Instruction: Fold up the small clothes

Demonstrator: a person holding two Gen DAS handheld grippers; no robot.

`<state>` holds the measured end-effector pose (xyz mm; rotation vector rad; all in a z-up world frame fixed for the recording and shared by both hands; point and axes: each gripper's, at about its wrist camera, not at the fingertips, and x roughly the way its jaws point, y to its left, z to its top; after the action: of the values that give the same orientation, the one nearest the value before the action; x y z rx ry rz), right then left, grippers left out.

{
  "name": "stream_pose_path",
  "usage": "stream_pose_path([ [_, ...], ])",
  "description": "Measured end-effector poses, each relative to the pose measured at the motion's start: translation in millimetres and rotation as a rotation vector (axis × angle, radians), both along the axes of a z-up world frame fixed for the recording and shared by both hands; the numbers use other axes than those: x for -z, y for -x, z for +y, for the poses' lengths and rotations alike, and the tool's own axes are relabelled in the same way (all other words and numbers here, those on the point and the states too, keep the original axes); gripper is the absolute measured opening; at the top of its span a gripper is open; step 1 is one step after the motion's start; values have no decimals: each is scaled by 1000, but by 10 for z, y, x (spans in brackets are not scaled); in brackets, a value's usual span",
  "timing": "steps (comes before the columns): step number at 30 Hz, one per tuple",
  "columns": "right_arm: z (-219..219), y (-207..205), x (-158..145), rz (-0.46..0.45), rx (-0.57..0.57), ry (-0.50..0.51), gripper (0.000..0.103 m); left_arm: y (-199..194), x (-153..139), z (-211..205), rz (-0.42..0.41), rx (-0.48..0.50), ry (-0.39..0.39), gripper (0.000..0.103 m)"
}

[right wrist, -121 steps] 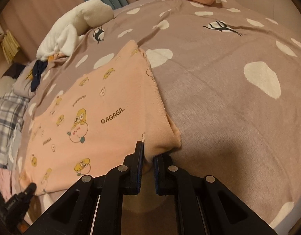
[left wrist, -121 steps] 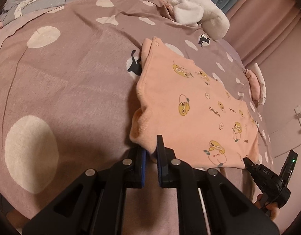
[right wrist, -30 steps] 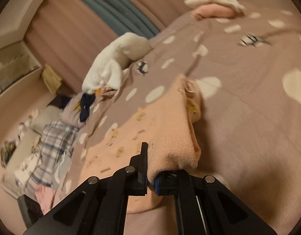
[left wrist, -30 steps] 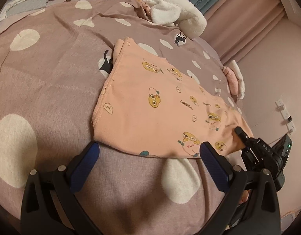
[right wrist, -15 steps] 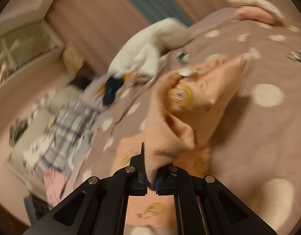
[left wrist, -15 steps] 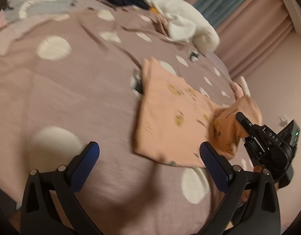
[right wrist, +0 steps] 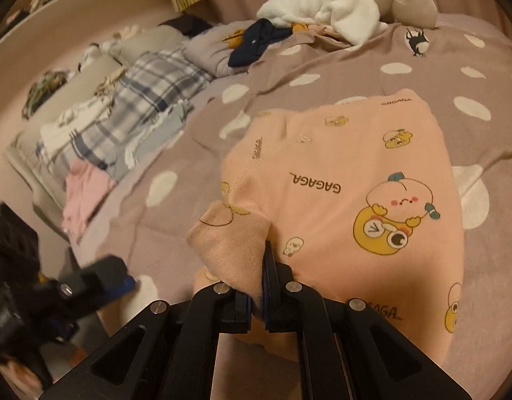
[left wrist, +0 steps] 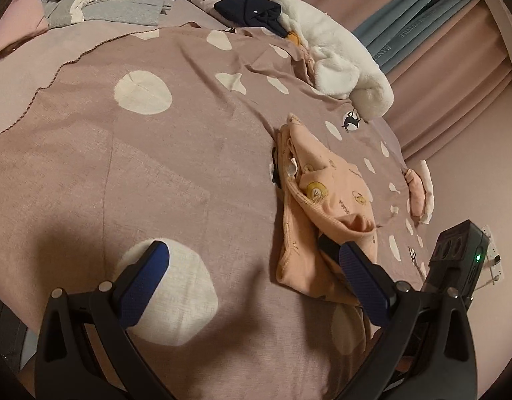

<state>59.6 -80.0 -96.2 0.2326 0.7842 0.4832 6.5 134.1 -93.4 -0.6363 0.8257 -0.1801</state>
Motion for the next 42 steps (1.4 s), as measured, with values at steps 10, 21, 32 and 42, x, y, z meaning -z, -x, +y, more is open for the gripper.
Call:
stream_pose_path([
  [10,-114,155,-165,127,-196,-129,64,-70,28,-141,19,41,-16,102],
  [21,-852,180,-363,88,16,-226,80,-195,126,-384,48,154,56,103],
  [32,-1249,-309,360,336,104,-461,81,-528,250,-541,84,341,306,103],
  [42,-987,-500,242,253,57,-424,56,-886,207,-866,73,313,318,57],
])
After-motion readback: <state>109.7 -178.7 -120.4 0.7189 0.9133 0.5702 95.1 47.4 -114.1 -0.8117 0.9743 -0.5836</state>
